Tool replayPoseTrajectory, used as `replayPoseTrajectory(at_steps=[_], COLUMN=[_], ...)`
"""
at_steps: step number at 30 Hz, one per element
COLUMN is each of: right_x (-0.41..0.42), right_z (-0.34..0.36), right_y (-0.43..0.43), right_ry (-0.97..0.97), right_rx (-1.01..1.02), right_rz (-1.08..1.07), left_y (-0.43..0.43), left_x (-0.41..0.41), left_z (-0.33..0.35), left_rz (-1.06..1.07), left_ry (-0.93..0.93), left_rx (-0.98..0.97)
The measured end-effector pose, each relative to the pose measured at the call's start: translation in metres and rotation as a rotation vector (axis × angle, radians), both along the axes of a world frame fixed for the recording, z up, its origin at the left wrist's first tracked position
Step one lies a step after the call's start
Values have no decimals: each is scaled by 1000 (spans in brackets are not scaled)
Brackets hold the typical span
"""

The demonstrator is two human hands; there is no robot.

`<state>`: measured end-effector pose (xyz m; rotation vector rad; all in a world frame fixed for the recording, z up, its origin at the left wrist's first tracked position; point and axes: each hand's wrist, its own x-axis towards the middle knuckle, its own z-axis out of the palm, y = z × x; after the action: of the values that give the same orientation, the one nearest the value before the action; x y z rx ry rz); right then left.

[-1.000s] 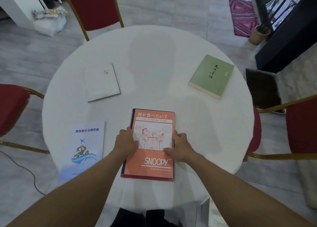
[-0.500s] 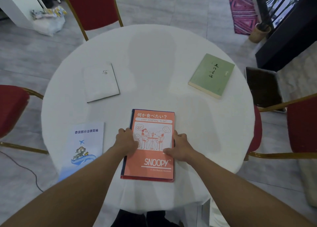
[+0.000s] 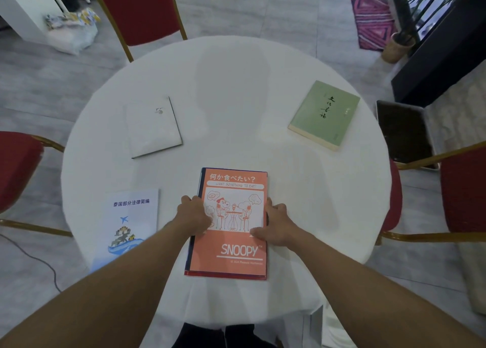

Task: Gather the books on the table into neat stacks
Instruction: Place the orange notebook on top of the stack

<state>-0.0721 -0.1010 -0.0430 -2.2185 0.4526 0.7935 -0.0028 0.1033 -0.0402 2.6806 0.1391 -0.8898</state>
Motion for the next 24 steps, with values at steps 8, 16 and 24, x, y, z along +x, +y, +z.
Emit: replayPoseTrajectory(at_steps=[8,16,24], right_x=[1,6,8], right_z=[-3,-5,-12], right_y=[-1,-3,3], right_ry=[6,48,39], right_rx=[10,3,-17], right_rz=[1,1,-84], left_y=[0,3,0], left_x=[2,9,3], left_z=[2,4,8], left_rz=[-19,-11,157], left_ry=[27,74,51], left_rx=[15,-6,-102])
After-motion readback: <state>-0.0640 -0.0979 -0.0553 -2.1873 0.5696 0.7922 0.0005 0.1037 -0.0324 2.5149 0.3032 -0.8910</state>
